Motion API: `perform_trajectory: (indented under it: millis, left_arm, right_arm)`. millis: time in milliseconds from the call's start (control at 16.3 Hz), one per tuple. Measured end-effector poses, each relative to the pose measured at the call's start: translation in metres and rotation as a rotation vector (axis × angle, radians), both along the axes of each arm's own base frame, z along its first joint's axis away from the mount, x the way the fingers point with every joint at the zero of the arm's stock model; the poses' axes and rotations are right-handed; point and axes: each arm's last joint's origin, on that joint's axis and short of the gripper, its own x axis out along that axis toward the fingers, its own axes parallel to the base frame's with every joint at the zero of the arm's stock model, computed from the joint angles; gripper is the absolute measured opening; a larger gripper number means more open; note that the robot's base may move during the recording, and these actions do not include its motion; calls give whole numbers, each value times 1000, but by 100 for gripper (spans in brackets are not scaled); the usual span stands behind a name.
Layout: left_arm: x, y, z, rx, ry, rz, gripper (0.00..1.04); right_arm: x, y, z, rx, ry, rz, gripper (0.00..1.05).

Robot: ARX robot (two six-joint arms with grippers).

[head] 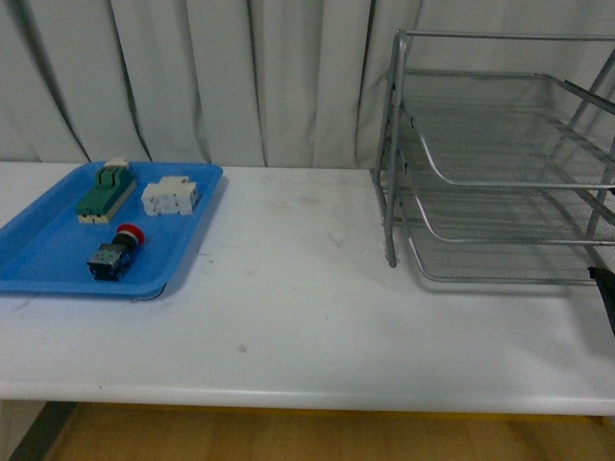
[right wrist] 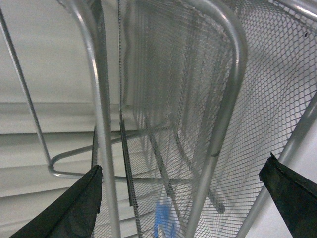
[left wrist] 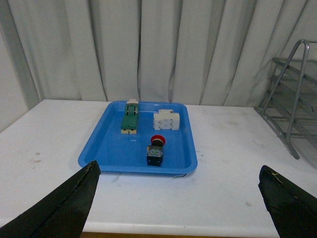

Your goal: Place button on rack with both arms

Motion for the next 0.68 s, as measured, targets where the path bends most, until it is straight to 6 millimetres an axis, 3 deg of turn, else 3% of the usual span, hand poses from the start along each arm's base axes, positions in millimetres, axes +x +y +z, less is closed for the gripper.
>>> perform_trajectory:
  millis: [246,430,676]
  left_arm:
    - [0,0,0,0,0,0,98]
    - [0,0,0,0,0,0,98]
    - [0,0,0,0,0,0,98]
  right_arm:
    - [2,20,-12,-1,19,39,98]
    - [6,22,-21,1,40,24,98]
    - [15,26,-17,0,29,33,98]
